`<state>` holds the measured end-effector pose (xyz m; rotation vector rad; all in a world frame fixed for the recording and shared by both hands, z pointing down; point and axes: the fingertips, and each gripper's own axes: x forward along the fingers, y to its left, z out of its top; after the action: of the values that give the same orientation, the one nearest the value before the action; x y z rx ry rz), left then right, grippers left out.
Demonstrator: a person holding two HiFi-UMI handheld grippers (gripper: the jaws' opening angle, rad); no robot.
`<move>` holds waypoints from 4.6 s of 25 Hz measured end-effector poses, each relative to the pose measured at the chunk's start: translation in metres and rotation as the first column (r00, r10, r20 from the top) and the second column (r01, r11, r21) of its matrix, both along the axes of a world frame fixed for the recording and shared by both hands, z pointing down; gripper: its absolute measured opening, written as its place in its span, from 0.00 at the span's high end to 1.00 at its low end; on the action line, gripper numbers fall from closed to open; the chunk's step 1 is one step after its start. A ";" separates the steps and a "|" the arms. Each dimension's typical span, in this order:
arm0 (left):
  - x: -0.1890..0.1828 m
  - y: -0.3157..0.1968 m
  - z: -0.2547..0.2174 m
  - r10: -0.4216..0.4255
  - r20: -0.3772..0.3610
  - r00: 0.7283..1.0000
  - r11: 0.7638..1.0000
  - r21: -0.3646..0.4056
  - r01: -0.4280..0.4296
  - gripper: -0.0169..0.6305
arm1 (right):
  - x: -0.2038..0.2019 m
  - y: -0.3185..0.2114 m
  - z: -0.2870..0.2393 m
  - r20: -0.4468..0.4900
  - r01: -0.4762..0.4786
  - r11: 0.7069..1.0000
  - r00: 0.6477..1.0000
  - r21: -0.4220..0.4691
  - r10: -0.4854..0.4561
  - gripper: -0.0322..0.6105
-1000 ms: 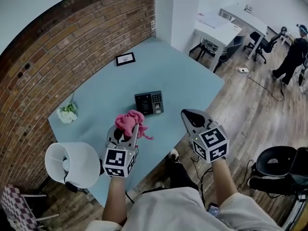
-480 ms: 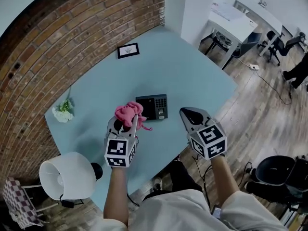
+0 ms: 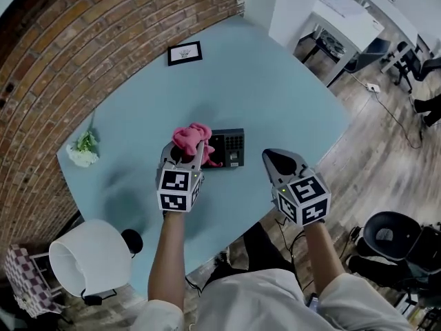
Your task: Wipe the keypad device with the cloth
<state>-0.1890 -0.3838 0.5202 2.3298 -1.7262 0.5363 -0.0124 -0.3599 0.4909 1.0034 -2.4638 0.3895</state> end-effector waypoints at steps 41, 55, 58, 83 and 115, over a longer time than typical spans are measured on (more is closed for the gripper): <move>0.016 0.050 0.126 0.049 0.019 0.999 0.971 -0.234 -0.043 0.75 | 0.011 0.038 0.021 0.013 -0.061 0.998 0.998 -0.035 0.062 0.92; 0.023 0.075 0.157 0.054 -0.044 0.998 0.956 -0.286 -0.064 0.75 | 0.024 0.048 0.017 0.032 -0.111 0.992 0.993 -0.058 0.112 0.92; 0.022 0.077 0.159 0.049 -0.062 0.997 0.955 -0.288 -0.065 0.75 | 0.028 0.050 0.013 0.037 -0.120 0.991 0.992 -0.053 0.122 0.92; 0.037 -0.016 0.057 0.012 -0.030 0.999 0.998 -0.065 -0.014 0.75 | 0.063 0.062 0.013 0.046 -0.175 0.981 0.983 -0.079 0.179 0.92; 0.063 0.056 0.142 0.028 -0.051 0.998 0.973 -0.227 -0.039 0.75 | 0.054 0.065 0.012 0.048 -0.168 0.982 0.984 -0.087 0.173 0.92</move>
<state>-0.1263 -0.3277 0.6626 2.1956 -1.5189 0.6420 0.0412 -0.2947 0.5032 1.1873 -2.3955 0.5774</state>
